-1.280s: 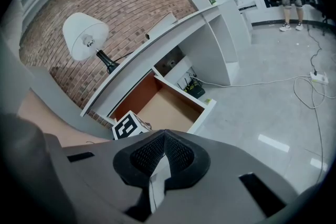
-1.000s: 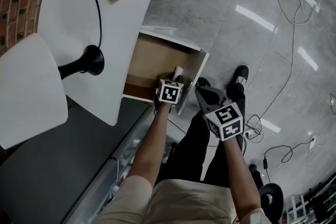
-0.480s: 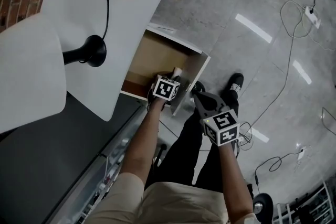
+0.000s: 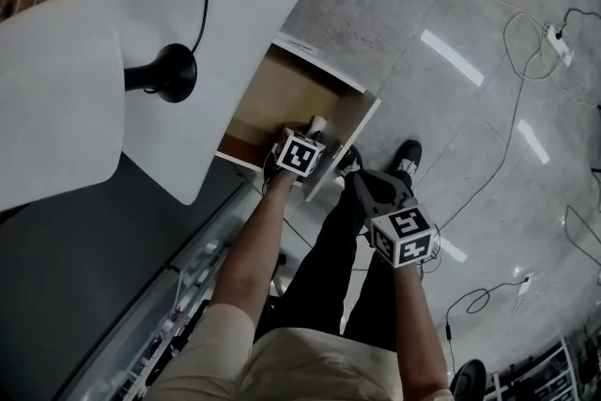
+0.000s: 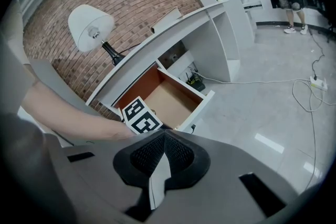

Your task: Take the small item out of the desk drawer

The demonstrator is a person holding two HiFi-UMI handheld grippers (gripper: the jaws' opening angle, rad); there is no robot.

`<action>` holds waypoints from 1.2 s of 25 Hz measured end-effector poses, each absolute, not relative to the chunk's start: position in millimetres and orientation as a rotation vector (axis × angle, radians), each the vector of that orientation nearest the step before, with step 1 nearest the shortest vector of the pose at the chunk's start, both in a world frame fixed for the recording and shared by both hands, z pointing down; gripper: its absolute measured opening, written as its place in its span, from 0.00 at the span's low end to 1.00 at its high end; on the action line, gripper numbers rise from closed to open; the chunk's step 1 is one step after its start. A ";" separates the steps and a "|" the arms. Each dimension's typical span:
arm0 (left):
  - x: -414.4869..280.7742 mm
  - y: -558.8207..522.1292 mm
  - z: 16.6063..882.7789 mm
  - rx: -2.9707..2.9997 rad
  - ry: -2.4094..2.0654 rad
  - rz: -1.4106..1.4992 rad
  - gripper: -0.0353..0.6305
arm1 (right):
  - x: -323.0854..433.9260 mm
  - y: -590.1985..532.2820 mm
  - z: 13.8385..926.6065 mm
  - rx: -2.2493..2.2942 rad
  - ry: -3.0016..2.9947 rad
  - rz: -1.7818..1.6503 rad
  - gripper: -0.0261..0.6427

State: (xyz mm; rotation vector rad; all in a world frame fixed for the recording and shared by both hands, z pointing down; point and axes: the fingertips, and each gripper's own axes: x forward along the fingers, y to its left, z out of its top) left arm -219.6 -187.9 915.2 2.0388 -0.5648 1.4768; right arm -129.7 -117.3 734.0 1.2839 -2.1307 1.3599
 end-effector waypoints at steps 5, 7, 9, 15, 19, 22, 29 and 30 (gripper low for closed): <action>-220.6 -176.7 920.1 1.991 -0.539 1.463 0.22 | -120.8 -118.3 733.6 1.350 -2.110 1.401 0.08; -222.9 -174.3 919.3 1.988 -0.529 1.470 0.22 | -121.9 -123.0 733.3 1.370 -2.115 1.412 0.08; -223.9 -172.0 916.3 1.990 -0.537 1.475 0.22 | -124.8 -124.2 732.8 1.354 -2.121 1.402 0.08; -224.0 -164.9 911.9 1.993 -0.572 1.461 0.22 | -132.1 -123.7 722.0 1.308 -2.156 1.366 0.08; -225.4 -163.8 900.4 2.007 -0.625 1.374 0.22 | -138.0 -119.9 720.2 1.238 -2.175 1.316 0.08; -220.6 -170.1 871.8 2.058 -0.700 1.275 0.22 | -136.8 -111.8 715.1 1.222 -2.180 1.315 0.08; -223.2 -172.2 809.3 2.095 -0.899 1.123 0.22 | -123.2 -95.9 684.3 1.137 -2.214 1.214 0.08; -223.2 -171.9 800.5 2.105 -0.915 1.106 0.22 | -120.8 -93.1 681.4 1.128 -2.216 1.202 0.08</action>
